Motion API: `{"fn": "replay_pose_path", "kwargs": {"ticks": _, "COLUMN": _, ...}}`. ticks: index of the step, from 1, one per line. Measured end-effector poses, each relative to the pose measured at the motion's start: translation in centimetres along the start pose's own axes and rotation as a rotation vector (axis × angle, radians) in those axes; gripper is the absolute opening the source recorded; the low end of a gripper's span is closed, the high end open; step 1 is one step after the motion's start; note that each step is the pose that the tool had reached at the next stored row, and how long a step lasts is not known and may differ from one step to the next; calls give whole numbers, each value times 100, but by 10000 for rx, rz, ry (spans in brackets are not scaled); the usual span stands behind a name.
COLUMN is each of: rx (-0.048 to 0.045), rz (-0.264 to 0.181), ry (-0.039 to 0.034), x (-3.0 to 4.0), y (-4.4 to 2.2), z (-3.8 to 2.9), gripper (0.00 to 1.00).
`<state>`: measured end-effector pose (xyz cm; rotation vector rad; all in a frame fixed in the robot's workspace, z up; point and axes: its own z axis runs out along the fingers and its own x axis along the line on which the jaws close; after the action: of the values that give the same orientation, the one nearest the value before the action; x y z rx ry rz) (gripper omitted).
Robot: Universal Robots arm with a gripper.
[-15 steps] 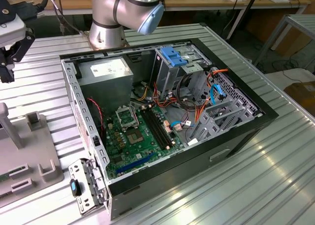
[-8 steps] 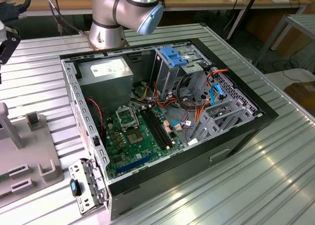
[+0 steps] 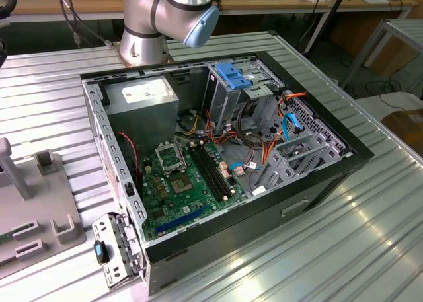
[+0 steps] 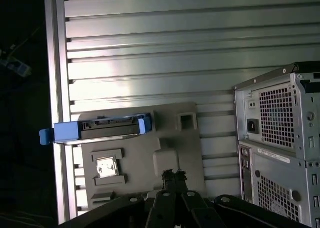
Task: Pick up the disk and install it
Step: 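Reach for the disk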
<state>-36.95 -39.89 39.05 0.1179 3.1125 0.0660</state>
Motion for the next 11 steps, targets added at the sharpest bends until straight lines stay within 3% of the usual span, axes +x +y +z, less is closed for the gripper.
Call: {"fn": "replay_pose_path", "kwargs": {"ticks": 11, "rx": 0, "rz": 0, "ry": 0, "x": 151, "y": -12, "z": -4, "gripper": 11}}
